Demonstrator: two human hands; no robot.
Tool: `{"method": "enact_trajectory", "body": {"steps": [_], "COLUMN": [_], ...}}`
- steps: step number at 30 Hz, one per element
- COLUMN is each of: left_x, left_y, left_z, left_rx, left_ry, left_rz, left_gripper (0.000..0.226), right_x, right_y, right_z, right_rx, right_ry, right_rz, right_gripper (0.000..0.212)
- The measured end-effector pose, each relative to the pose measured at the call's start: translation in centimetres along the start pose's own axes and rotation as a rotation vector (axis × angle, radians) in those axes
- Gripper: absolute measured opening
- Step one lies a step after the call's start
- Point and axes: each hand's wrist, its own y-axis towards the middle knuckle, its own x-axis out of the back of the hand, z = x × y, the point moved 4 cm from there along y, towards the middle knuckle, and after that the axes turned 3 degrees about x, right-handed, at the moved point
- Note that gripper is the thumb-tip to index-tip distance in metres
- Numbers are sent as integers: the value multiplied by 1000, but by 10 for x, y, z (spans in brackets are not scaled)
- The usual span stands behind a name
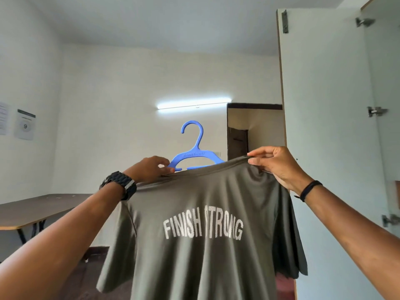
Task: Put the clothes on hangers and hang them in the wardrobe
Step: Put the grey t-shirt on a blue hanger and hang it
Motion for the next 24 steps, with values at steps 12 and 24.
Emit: {"method": "enact_trajectory", "body": {"steps": [12, 24], "left_x": [-3, -17], "left_y": [-8, -13], "left_z": [0, -8], "left_rx": [-55, -53], "left_ry": [-290, -473], "left_rz": [-89, -238], "left_gripper": [10, 10], "right_x": [-18, -26], "right_y": [-23, 13], "right_z": [-3, -13], "right_rx": [-291, -208], "right_ry": [-182, -723], "right_rz": [716, 293], "right_gripper": [22, 25]}}
